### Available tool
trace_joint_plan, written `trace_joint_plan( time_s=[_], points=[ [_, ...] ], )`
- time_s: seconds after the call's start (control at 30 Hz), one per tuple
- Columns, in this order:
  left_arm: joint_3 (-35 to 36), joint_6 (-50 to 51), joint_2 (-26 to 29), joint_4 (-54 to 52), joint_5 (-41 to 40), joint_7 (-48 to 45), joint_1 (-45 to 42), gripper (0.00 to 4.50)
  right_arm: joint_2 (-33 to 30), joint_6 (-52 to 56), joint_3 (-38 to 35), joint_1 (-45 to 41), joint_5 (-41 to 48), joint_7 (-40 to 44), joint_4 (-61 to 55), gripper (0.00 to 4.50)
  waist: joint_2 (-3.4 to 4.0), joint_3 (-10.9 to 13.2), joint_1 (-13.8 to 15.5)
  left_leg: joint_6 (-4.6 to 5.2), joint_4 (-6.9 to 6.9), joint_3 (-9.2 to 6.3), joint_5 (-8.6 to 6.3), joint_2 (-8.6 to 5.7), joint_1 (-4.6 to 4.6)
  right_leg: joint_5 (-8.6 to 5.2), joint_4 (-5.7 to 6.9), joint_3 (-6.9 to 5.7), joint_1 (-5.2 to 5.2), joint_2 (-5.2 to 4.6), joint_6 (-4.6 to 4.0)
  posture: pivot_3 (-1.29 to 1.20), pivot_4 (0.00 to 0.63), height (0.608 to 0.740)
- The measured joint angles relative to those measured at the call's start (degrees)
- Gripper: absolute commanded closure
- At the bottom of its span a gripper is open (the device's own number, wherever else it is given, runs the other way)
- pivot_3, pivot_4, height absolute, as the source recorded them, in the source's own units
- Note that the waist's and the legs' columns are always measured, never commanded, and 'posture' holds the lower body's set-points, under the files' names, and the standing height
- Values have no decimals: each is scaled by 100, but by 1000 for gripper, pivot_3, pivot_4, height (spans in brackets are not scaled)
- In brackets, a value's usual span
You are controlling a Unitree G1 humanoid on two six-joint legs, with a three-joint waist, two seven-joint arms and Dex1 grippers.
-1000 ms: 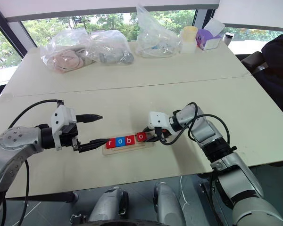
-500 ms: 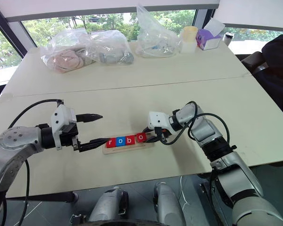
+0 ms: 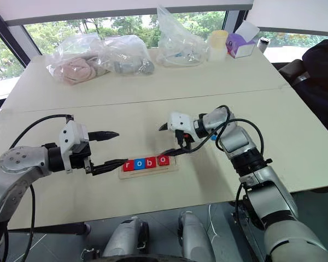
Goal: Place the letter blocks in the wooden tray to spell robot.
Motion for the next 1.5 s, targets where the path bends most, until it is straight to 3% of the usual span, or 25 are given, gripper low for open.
trace_joint_plan(
  time_s=[0.3,1.5],
  points=[
    [-22,-4,-4,12,0,2,-72,0,-306,-364,33,485,-269,-130,219,35,0,0,-32,0,0,4,0,0,1,-1,-3,6,-2,0,3,0,150,740],
    [-91,-6,-80,112,1,-34,-140,0,-7,-584,127,634,-506,-617,-5,35,0,0,-15,0,-1,3,0,1,7,-5,2,6,0,0,8,0,150,740]
  ],
)
